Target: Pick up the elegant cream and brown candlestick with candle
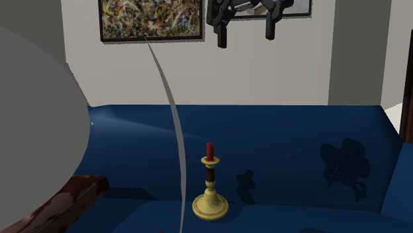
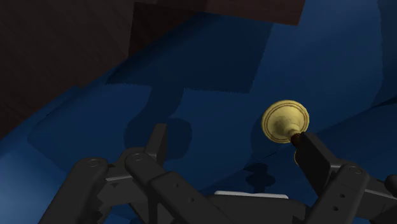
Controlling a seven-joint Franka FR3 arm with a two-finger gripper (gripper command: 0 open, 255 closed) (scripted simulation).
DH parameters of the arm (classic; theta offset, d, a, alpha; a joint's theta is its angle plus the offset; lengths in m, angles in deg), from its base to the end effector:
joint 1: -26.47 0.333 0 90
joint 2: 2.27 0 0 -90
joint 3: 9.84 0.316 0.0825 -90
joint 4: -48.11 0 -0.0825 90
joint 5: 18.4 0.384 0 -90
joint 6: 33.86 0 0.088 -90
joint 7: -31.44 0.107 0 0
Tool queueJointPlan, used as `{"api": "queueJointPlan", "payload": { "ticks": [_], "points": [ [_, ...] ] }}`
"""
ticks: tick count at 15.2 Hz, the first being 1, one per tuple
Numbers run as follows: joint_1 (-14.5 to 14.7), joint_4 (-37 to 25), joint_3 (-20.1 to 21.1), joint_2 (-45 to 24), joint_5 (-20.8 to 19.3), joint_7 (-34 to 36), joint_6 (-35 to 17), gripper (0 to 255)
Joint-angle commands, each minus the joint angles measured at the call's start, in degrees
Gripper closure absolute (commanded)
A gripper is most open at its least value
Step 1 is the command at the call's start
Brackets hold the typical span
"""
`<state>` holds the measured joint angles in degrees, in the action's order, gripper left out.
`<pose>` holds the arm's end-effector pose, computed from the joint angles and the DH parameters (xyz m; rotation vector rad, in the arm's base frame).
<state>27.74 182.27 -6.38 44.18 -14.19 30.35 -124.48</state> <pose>0.2999 0.0389 0.6053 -3.1070 -0.1321 -0.0764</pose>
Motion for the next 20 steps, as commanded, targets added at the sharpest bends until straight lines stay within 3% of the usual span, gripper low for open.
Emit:
{"api": "queueJointPlan", "payload": {
  "ticks": [1, 10, 20],
  "points": [
    [0.0, 0.0, 0.0, 0.0, 0.0, 0.0, 0.0, 0],
    [2.24, 2.99, 6.99, -11.34, 3.82, 5.06, -15.41, 0],
    [3.4, -0.92, 14.67, -29.54, 3.62, 11.58, -30.93, 0]
  ]
}}
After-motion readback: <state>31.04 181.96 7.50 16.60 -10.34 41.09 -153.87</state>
